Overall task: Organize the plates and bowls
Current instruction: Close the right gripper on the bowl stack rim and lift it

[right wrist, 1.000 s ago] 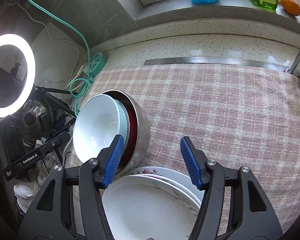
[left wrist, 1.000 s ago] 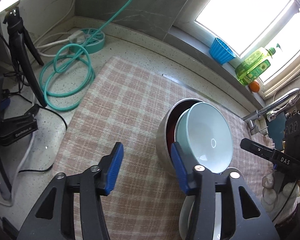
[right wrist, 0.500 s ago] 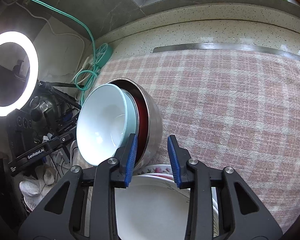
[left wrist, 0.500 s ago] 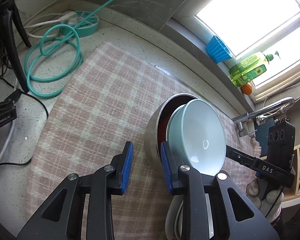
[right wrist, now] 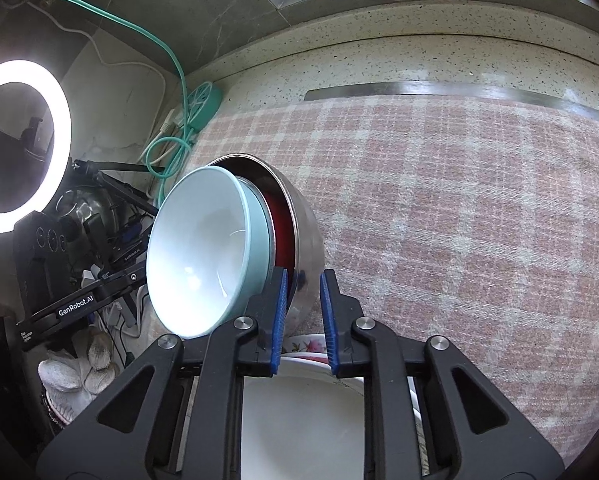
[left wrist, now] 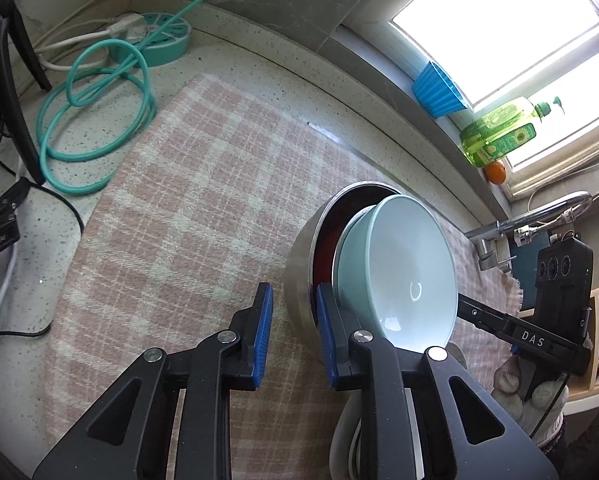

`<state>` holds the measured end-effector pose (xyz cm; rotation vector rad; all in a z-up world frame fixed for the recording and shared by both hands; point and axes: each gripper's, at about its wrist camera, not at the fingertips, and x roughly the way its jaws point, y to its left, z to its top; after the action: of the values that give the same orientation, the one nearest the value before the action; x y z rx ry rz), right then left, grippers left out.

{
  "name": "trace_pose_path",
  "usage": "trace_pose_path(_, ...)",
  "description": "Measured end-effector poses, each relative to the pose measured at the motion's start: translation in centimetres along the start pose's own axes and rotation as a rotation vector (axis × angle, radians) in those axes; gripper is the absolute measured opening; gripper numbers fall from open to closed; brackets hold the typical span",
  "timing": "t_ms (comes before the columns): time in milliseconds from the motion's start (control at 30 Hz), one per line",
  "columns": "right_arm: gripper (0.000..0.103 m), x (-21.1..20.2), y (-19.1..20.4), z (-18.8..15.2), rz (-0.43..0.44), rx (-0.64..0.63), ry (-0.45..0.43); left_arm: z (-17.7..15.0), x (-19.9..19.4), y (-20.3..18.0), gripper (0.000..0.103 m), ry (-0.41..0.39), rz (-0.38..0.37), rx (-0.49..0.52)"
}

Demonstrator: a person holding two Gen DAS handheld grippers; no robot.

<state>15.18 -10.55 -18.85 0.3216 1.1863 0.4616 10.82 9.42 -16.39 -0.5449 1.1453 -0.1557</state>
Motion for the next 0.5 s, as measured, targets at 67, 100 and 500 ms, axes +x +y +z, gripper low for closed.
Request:
trace_pose_path(67,0.015,0.1,0.1,0.0,0.0,0.003,0.001,0.1,0.1,0.0,0.02,0.0,0.001,0.002)
trace_pose_path(100,0.014,0.2,0.1,0.1,0.002,0.0,0.005,0.1,0.2,-0.1,0.019,0.002,0.004,0.006)
trace_pose_path(500,0.013,0.6,0.7,0.2,-0.026,-0.025,0.009,0.3,1.2,-1.0,0.011,0.022,0.025,0.043)
